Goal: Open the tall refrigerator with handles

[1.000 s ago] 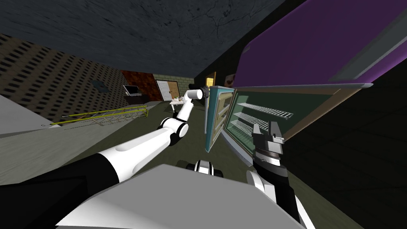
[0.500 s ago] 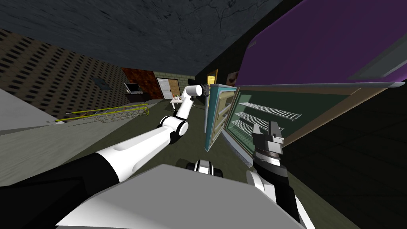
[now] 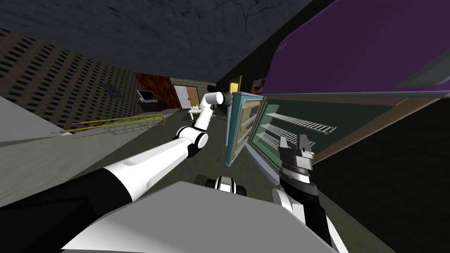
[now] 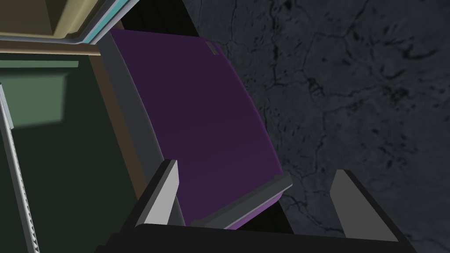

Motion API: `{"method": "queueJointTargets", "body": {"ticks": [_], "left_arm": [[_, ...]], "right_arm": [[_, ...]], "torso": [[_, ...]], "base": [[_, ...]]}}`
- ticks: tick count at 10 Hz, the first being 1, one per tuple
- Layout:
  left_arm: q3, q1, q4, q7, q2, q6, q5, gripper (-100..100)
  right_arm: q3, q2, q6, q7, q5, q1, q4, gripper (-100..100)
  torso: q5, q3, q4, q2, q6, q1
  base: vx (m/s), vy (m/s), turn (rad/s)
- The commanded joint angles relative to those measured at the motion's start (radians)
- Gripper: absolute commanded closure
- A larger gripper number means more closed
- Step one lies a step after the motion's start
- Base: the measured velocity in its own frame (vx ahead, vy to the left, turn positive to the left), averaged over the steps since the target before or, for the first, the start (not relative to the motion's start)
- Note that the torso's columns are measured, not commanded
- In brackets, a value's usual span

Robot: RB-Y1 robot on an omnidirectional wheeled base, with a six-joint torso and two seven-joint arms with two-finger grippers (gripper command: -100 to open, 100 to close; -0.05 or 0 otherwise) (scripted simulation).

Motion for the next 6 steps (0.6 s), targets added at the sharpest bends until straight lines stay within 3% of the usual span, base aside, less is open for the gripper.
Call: {"method": "queueJointTargets", "body": {"ticks": [1,6], "left_arm": [[0.013,-0.032,-0.018,0.009,0.015,-0.010,-0.001,-100],[0.013,-0.032,-0.018,0.009,0.015,-0.010,-0.001,-100]], "right_arm": [[0.000,0.000,0.000,0.000,0.000,0.000,0.000,0],[0.000,0.000,0.000,0.000,0.000,0.000,0.000,0]], "torso": [[0.001,0.001,0.001,0.001,-0.001,0.000],[0.001,0.003,0.000,0.001,0.001,0.001]], "base": [[0.005,-0.010,0.012],[0.003,0.000,0.003]]}}
